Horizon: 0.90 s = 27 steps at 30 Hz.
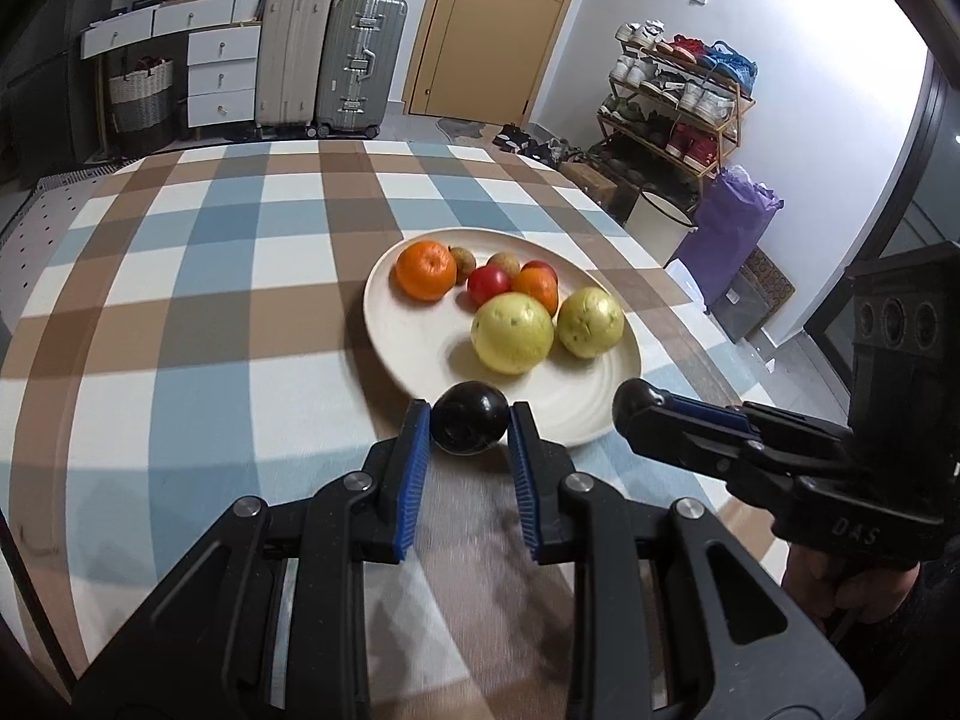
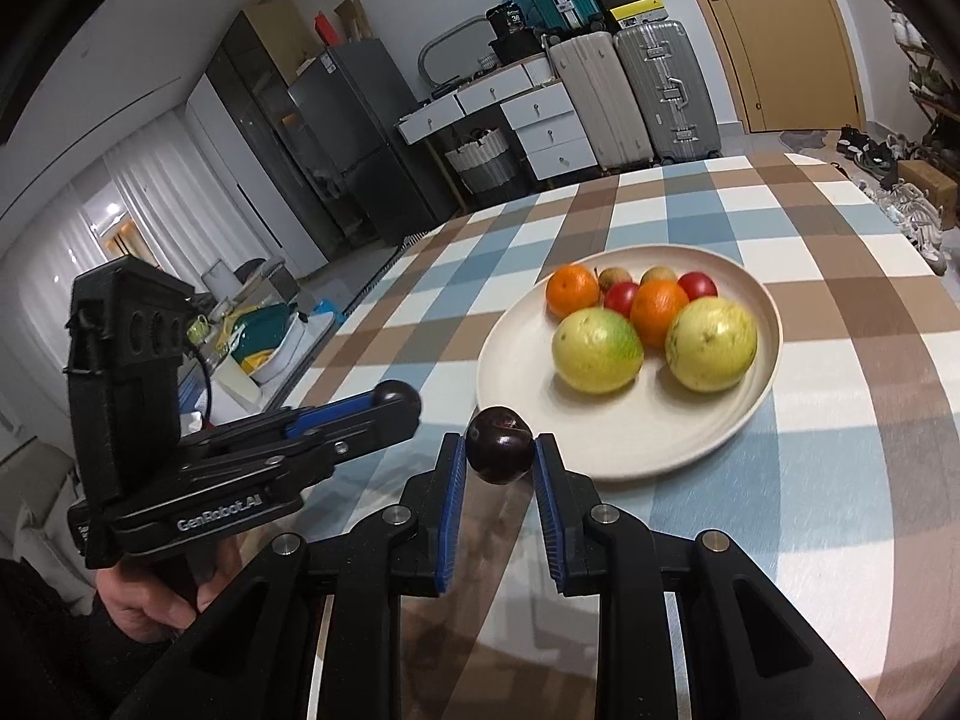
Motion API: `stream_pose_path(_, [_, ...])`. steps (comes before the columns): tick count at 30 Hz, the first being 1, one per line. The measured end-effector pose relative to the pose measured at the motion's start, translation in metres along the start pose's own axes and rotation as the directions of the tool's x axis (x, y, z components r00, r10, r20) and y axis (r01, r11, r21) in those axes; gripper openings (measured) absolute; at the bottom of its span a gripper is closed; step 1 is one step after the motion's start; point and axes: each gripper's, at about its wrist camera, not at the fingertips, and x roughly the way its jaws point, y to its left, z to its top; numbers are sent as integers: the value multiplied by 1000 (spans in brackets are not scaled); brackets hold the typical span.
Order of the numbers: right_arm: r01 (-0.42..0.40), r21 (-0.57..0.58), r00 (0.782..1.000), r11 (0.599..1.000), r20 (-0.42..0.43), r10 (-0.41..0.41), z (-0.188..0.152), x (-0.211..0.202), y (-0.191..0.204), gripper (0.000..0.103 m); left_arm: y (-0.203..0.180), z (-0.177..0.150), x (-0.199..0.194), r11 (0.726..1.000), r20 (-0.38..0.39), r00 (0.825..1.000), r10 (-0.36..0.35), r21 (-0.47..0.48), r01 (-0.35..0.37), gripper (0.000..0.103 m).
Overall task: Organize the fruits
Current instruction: 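Carry both plums over the plate and open both grippers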
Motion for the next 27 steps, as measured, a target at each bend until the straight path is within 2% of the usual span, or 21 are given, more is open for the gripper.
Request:
stream_pose_path(8, [-23,2,1000,1000,-2,23,33,15,-11,23,7,26,36,1000,-38,999,-6,-20,5,23])
stream_pose_path(15, [-23,34,999,999,-40,24,66,40,-24,23,21,43,65,999,-81,997,-15,-35,13,23])
stream_pose_path(27, [-8,32,994,999,-104,11,90,81,-33,23,31,55,92,999,-117,993,-24,-41,20,23])
